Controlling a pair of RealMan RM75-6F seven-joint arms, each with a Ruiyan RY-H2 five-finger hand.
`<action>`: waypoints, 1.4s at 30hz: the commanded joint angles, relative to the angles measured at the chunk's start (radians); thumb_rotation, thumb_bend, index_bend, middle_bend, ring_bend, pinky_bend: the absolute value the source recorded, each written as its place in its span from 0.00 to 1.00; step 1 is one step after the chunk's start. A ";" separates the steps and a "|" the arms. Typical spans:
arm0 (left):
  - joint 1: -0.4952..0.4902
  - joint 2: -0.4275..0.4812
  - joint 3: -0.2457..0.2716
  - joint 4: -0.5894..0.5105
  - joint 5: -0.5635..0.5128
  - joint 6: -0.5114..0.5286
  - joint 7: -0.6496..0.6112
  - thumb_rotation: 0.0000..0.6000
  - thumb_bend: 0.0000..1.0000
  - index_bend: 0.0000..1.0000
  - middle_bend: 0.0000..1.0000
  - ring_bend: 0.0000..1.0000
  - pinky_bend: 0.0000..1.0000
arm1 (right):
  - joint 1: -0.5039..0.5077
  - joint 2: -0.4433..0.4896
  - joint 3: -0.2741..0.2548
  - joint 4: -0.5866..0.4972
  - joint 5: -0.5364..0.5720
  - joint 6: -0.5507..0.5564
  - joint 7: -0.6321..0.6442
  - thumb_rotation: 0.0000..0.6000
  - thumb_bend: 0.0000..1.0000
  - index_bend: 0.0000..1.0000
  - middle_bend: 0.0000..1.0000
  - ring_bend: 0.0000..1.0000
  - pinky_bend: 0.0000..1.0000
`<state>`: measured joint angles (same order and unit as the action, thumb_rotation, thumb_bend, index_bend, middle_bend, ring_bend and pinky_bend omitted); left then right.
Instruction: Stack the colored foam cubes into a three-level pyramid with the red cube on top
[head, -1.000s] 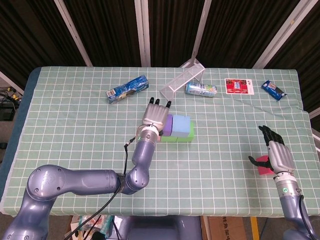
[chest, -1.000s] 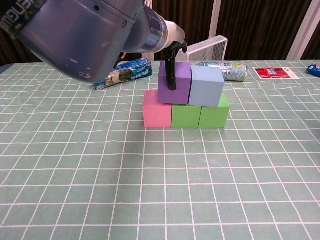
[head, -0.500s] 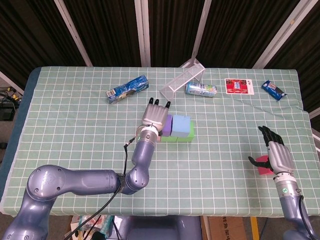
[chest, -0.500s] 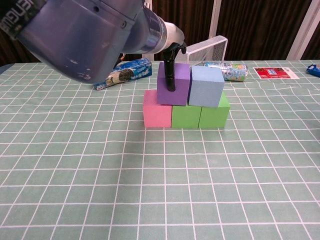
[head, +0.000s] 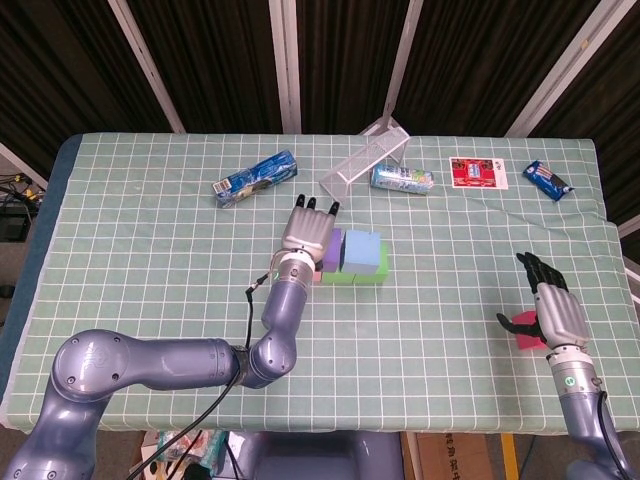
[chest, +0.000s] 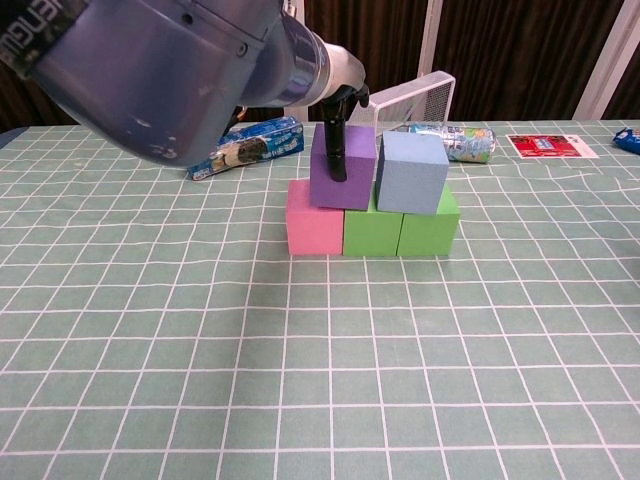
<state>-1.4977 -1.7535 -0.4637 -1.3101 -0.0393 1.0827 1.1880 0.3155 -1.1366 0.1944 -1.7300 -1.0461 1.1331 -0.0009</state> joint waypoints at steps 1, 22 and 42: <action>0.001 -0.001 0.000 0.000 0.001 -0.001 -0.001 1.00 0.19 0.00 0.34 0.08 0.03 | 0.000 0.000 0.000 0.001 -0.001 0.000 0.000 1.00 0.26 0.00 0.00 0.00 0.00; 0.010 0.010 -0.003 -0.014 -0.004 -0.001 -0.002 1.00 0.15 0.00 0.30 0.08 0.03 | -0.001 -0.001 -0.002 0.000 0.001 0.000 -0.004 1.00 0.26 0.00 0.00 0.00 0.00; 0.063 0.126 -0.002 -0.181 -0.021 0.010 -0.019 1.00 0.01 0.00 0.17 0.03 0.03 | -0.003 -0.001 -0.004 -0.005 -0.009 0.005 -0.006 1.00 0.26 0.00 0.00 0.00 0.00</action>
<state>-1.4454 -1.6445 -0.4680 -1.4718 -0.0576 1.0925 1.1753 0.3122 -1.1372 0.1898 -1.7349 -1.0549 1.1384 -0.0070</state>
